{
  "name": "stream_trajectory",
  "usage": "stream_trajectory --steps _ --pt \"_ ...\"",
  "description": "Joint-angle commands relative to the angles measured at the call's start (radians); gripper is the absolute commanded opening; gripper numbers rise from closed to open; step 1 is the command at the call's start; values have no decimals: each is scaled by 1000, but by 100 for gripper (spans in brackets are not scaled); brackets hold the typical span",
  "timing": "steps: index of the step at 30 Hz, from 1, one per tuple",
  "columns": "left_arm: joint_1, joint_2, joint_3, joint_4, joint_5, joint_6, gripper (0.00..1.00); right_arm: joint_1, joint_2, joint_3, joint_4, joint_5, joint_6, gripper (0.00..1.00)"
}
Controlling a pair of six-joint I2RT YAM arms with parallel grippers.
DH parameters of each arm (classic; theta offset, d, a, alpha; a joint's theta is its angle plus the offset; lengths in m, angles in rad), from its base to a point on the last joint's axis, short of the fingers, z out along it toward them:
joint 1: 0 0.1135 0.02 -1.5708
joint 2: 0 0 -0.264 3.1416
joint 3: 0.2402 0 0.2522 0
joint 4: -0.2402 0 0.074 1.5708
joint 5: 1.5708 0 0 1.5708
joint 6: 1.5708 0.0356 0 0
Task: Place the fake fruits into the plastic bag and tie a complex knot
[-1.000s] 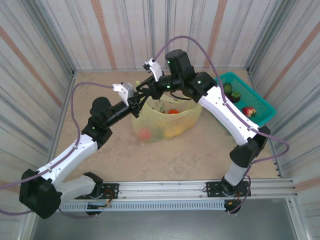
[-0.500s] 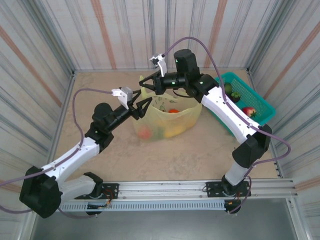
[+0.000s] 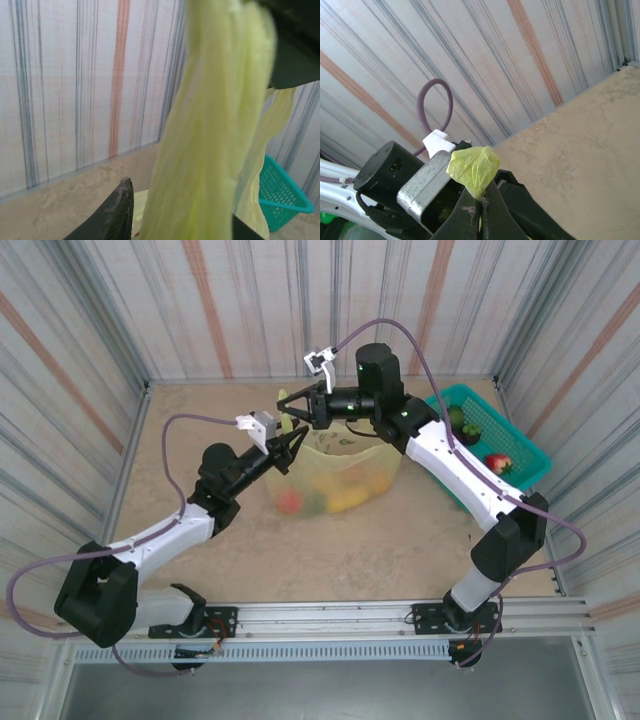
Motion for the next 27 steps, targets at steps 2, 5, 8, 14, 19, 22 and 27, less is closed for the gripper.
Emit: stream_trajectory --steps 2,5,8,14,19,22,27 --pt "-17 6 -14 87 9 14 27 -10 -45 -23 68 -31 67 1" --pt "-23 20 -4 100 22 17 21 -11 -47 -38 80 -38 80 1" --pt "-27 30 5 96 33 21 11 -14 -53 -47 81 -33 80 1" --pt "-28 -6 -24 51 13 25 1 -61 -106 -95 87 26 67 1" --pt "-28 -26 -37 24 13 28 0 -98 -149 -146 97 66 67 0" --pt "-28 -26 -32 14 27 25 0 -107 -168 -175 111 86 69 0" --pt "-34 -20 -6 -24 58 35 1 -113 -173 -185 119 89 83 0"
